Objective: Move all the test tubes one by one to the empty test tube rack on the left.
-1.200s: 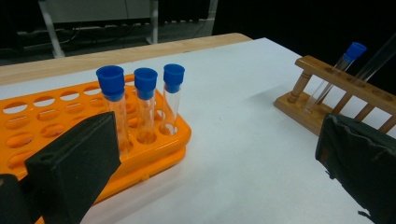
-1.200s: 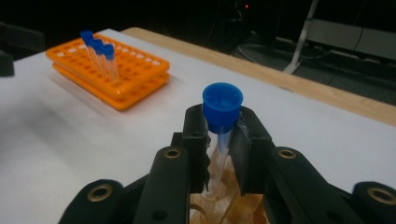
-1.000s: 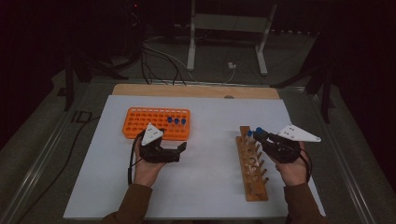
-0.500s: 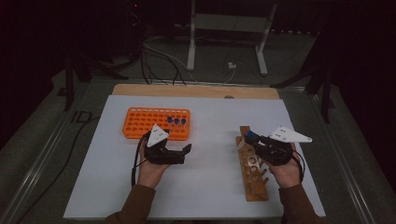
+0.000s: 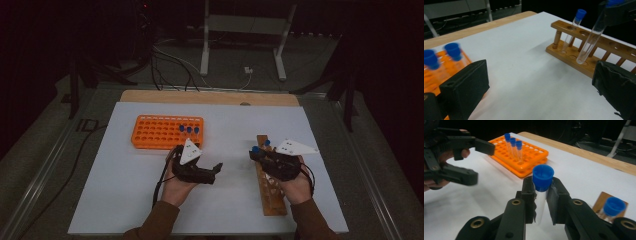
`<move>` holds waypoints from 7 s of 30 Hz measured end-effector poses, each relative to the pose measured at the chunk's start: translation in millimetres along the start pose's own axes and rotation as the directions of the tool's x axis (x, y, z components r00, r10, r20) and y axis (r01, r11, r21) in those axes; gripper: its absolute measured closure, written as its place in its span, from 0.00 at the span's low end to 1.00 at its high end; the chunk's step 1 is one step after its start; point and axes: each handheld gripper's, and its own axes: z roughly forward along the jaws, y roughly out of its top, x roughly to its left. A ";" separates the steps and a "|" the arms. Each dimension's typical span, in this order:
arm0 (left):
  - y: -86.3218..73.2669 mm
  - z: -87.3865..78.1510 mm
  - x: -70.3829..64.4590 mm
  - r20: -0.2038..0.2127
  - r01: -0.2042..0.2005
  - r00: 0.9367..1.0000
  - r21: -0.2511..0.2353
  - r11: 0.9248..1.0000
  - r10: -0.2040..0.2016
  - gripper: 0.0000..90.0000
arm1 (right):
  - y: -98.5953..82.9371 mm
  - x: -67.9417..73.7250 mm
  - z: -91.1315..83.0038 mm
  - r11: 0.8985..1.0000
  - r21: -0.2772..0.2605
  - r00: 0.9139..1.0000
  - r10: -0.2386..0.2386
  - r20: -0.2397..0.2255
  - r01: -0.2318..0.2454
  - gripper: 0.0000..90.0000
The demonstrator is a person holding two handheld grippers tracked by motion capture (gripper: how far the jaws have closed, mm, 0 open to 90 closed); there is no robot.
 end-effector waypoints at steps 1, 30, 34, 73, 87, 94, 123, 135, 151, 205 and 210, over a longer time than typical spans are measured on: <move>1.0 2.4 -2.6 0.006 -0.001 1.000 0.001 1.000 0.001 0.02 | 0.0 1.0 0.8 1.000 0.001 1.000 0.001 -0.007 -0.001 0.86; 9.6 36.3 -51.1 0.120 -0.130 0.984 -0.012 0.991 0.131 0.69 | 0.6 17.4 11.6 1.000 0.011 0.996 0.011 -0.083 -0.010 0.86; 9.6 37.3 -52.0 0.128 -0.139 0.982 -0.005 0.990 0.138 0.75 | 0.6 18.2 12.3 1.000 0.011 0.996 0.014 -0.090 -0.013 0.86; 9.9 21.4 -24.8 0.074 -0.083 0.994 -0.009 0.997 0.083 0.86 | 0.7 0.0 -2.2 0.999 -0.022 0.999 0.045 0.021 -0.044 0.03; 10.7 5.1 -0.9 0.011 -0.048 0.999 -0.032 0.998 0.049 0.86 | -2.5 -4.7 -5.0 0.999 -0.006 0.998 0.049 0.048 -0.049 0.01; 10.5 -3.6 13.5 -0.026 -0.027 0.999 -0.043 0.999 0.026 0.85 | -2.3 -7.1 -7.2 0.999 -0.013 0.997 0.051 0.052 -0.051 0.01; 3.7 -23.2 72.6 -0.194 0.002 0.981 -0.050 0.999 -0.012 0.85 | -2.4 -10.8 -10.3 0.998 -0.011 0.996 0.061 0.057 -0.061 0.01; -2.7 -21.9 94.7 -0.258 0.024 0.966 -0.056 0.998 -0.038 0.85 | -2.7 -10.6 -10.1 0.998 -0.009 0.997 0.061 0.055 -0.061 0.01; -14.6 -5.6 116.2 -0.331 0.091 0.938 -0.047 0.995 -0.101 0.85 | -2.9 -10.0 -9.1 0.998 -0.009 0.997 0.057 0.047 -0.057 0.01; -31.8 5.7 120.2 -0.307 0.127 0.948 0.137 0.983 -0.079 0.78 | -4.9 -10.9 -8.6 0.998 0.004 0.997 0.059 0.040 -0.059 0.01; -30.5 1.4 119.5 -0.306 0.137 0.947 0.121 0.983 -0.095 0.69 | -4.5 -10.9 -9.1 0.998 0.001 0.998 0.057 0.039 -0.057 0.01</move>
